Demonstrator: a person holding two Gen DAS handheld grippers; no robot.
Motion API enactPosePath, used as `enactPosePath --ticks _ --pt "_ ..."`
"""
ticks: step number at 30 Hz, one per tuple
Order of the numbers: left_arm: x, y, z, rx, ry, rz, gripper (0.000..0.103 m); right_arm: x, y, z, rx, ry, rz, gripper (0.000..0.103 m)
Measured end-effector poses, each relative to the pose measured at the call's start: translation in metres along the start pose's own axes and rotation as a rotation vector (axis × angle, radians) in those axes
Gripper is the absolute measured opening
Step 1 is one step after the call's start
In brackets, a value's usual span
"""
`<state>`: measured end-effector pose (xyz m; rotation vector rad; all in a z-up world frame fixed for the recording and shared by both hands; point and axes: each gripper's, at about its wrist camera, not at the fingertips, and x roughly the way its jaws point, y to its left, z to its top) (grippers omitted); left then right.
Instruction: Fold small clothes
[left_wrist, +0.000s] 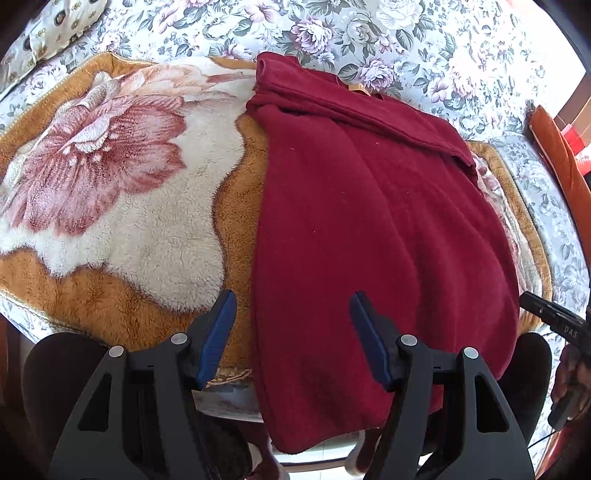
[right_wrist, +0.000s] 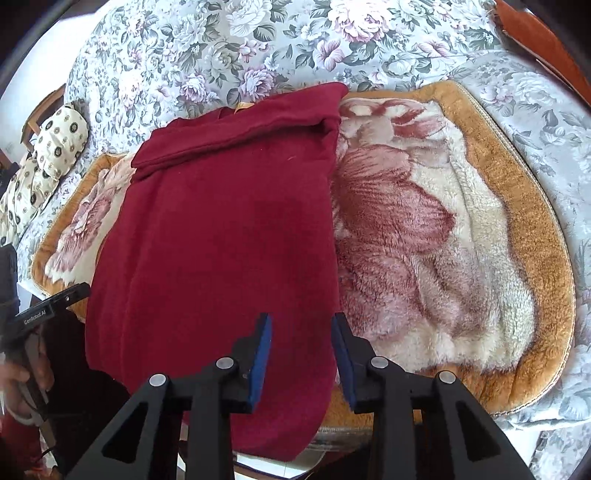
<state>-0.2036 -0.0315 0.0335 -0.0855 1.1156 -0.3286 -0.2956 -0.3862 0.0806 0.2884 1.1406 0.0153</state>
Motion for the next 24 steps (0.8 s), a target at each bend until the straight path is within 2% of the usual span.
enactPosePath --ticks 5,10,13,20,24 --pt "-0.001 0.001 -0.004 -0.001 0.015 -0.007 0.064 0.002 -0.004 -0.016 0.023 0.026 0.012 0.035" --pt "-0.006 0.004 -0.014 -0.012 0.050 -0.065 0.064 0.003 -0.008 -0.026 0.023 0.056 0.012 0.038" --pt "-0.005 0.004 -0.021 -0.016 0.073 -0.078 0.073 0.005 -0.009 -0.032 0.035 0.073 0.027 0.038" --pt "0.011 0.008 -0.038 -0.052 0.151 -0.122 0.073 0.012 -0.008 -0.043 0.041 0.108 0.021 0.040" --pt "0.016 0.007 -0.046 -0.064 0.155 -0.128 0.073 0.012 -0.012 -0.050 0.073 0.120 0.049 0.041"
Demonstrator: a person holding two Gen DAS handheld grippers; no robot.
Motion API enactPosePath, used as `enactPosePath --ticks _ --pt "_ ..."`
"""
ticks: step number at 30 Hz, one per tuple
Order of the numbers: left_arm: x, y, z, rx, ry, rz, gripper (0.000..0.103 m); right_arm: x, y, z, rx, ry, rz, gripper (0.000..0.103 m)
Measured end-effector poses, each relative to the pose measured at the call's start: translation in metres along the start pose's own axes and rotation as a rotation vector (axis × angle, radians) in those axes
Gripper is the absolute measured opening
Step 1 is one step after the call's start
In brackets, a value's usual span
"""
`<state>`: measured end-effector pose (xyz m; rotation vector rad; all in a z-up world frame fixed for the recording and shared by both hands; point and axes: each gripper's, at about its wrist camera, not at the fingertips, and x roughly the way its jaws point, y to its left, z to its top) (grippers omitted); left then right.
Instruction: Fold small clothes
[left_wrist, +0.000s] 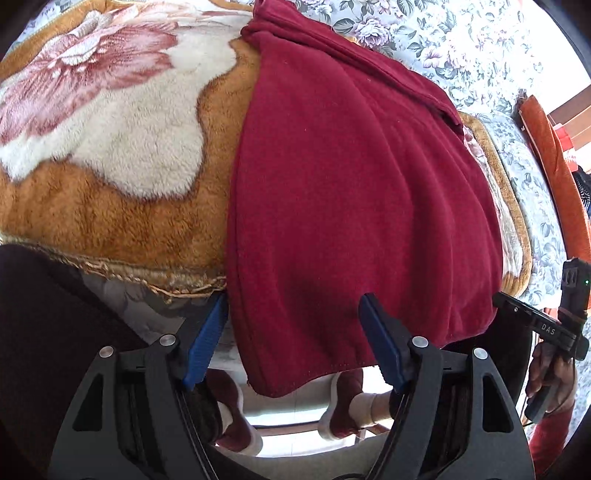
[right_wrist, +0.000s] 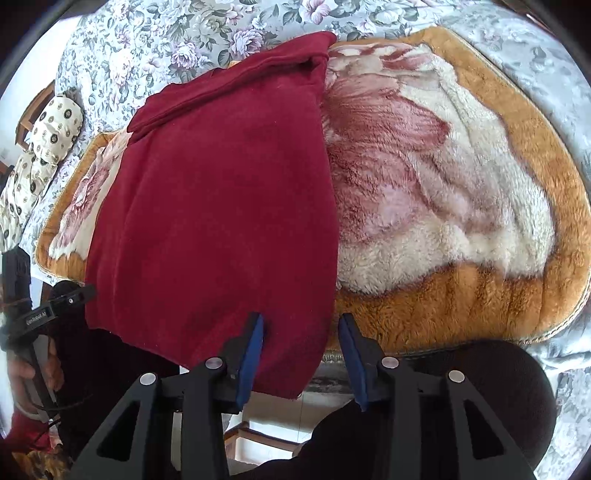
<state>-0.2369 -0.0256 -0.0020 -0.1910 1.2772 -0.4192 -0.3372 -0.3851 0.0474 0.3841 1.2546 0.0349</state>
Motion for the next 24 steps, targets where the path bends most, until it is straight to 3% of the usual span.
enactPosePath --ticks 5,8,24 --pt "0.020 -0.003 -0.010 -0.026 0.061 -0.018 0.074 0.008 -0.002 -0.011 0.024 0.031 0.044 0.042" --pt "0.017 -0.009 -0.009 -0.013 0.027 -0.009 0.075 0.012 0.001 -0.014 0.016 0.022 0.036 0.042" --pt "0.024 -0.010 -0.010 -0.034 0.035 -0.013 0.087 0.025 0.013 -0.006 0.022 0.025 0.015 0.045"
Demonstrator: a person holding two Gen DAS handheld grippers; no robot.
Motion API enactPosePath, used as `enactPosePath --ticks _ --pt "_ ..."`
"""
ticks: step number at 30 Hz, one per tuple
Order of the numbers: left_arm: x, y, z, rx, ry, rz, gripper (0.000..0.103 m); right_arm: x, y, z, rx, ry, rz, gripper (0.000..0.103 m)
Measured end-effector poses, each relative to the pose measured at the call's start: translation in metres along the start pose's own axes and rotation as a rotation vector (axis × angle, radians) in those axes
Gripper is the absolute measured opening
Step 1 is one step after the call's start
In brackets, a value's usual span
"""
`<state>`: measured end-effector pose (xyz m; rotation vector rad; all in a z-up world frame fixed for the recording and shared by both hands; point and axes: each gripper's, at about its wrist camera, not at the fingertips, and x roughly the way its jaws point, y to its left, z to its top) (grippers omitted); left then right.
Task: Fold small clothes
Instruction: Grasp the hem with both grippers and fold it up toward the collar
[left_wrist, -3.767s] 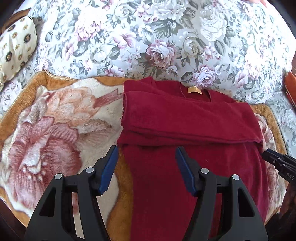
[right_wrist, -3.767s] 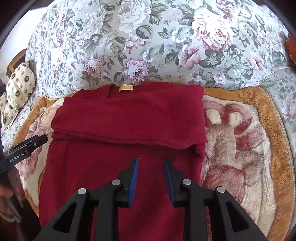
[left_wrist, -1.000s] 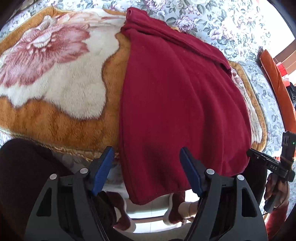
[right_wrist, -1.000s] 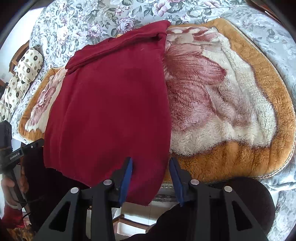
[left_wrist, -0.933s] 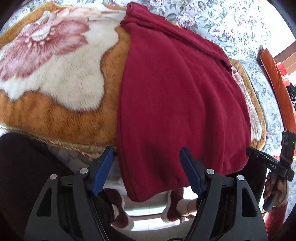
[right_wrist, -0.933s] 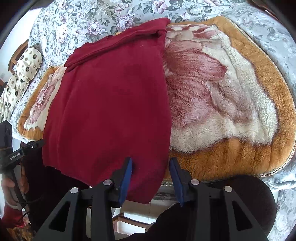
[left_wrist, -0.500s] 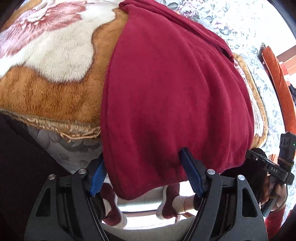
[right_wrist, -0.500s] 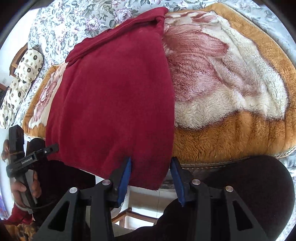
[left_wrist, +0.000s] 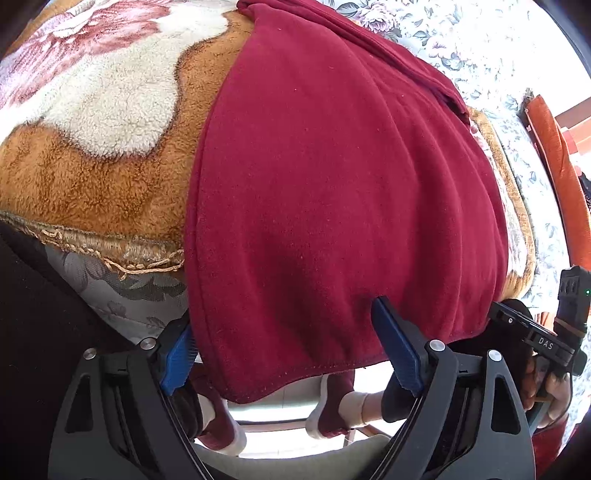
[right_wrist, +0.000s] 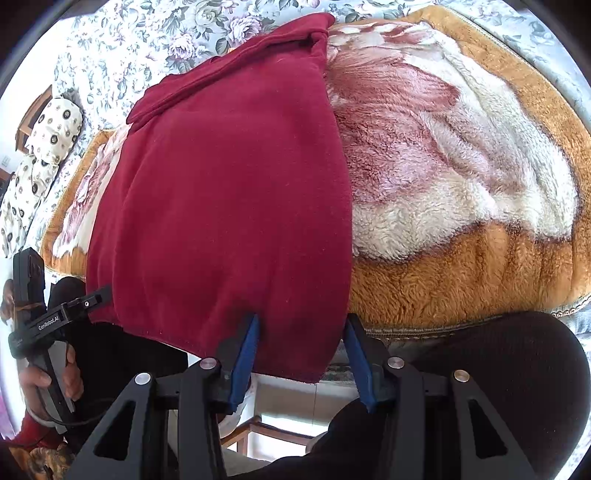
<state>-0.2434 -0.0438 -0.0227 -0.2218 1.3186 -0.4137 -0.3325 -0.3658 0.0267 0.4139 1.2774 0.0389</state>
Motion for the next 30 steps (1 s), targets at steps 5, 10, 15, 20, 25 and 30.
enactPosePath --ticks 5,10,15,20,25,30 --pt "-0.001 0.001 -0.001 -0.036 -0.014 0.001 0.086 0.001 0.006 0.000 -0.068 -0.028 -0.044 0.034" --pt "-0.006 -0.002 -0.002 0.016 -0.006 0.039 0.045 -0.001 0.004 0.000 -0.083 -0.030 0.019 0.013" --pt "-0.012 0.001 0.001 -0.003 0.023 0.026 0.016 -0.013 0.004 0.001 -0.093 -0.055 0.097 0.009" --pt "-0.046 -0.004 0.009 0.017 -0.045 -0.017 0.012 -0.041 0.002 0.008 -0.081 -0.114 0.222 0.009" --pt "-0.086 -0.010 0.045 0.044 -0.144 -0.078 0.012 -0.067 0.001 0.042 -0.033 -0.195 0.344 0.008" --pt "-0.108 -0.024 0.101 0.078 -0.267 -0.073 0.012 -0.090 0.011 0.098 -0.038 -0.300 0.384 0.008"
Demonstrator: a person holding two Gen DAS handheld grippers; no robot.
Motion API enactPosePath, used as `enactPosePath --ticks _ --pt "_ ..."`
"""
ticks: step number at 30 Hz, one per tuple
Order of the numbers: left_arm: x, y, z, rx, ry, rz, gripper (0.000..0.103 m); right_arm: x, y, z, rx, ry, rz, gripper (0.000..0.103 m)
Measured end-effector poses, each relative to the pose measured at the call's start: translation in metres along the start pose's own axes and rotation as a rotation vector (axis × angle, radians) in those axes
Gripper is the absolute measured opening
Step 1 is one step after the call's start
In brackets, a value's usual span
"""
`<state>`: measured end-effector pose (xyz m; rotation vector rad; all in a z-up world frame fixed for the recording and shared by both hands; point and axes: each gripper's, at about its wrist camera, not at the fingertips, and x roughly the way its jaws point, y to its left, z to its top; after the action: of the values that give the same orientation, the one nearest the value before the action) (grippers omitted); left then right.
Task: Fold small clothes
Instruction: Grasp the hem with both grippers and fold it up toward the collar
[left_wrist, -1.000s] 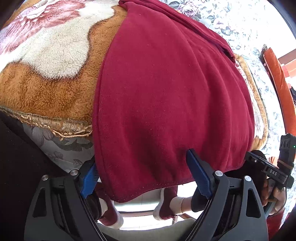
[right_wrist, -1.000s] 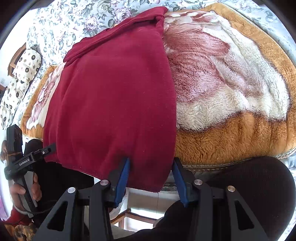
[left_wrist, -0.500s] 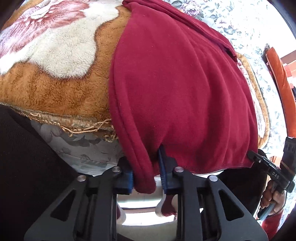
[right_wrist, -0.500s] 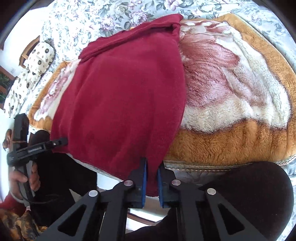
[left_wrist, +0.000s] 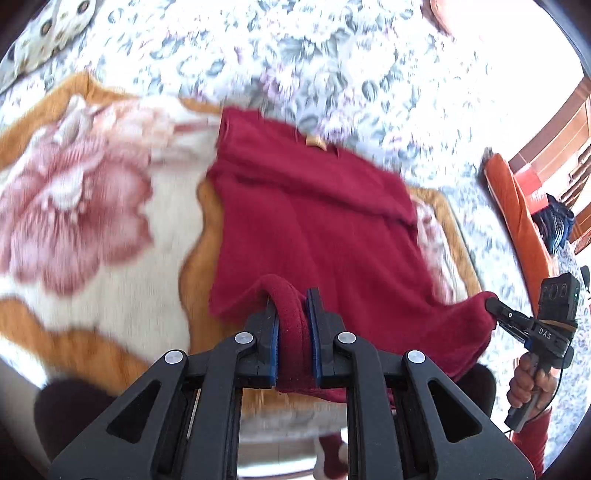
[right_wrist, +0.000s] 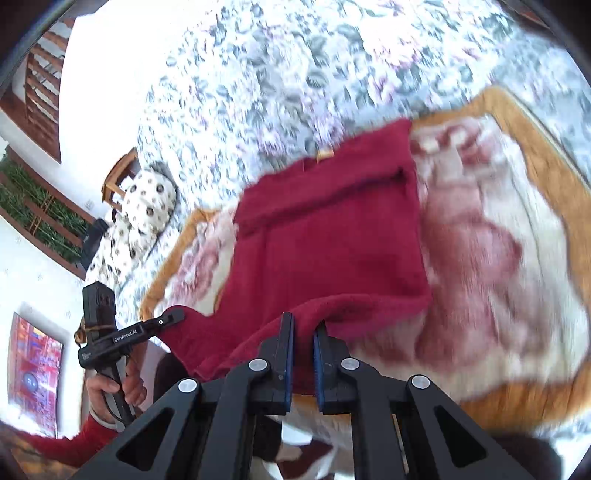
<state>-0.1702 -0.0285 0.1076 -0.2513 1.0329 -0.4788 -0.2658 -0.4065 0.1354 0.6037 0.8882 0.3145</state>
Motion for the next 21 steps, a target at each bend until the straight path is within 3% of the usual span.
enactPosePath --ticks 4,7,12,21 --pt "0.014 -0.001 0.054 0.001 -0.066 -0.003 0.012 0.017 0.003 0.055 0.024 -0.064 0.000 0.008" --pt "0.040 0.000 0.095 -0.010 -0.073 -0.007 0.012 0.036 -0.006 0.100 0.059 -0.102 0.002 0.008" --pt "0.089 0.020 0.155 -0.035 -0.081 0.049 0.012 0.084 -0.039 0.167 0.100 -0.125 -0.075 0.008" --pt "0.192 0.051 0.219 -0.066 0.040 0.136 0.012 0.174 -0.096 0.243 0.192 -0.109 -0.151 0.008"
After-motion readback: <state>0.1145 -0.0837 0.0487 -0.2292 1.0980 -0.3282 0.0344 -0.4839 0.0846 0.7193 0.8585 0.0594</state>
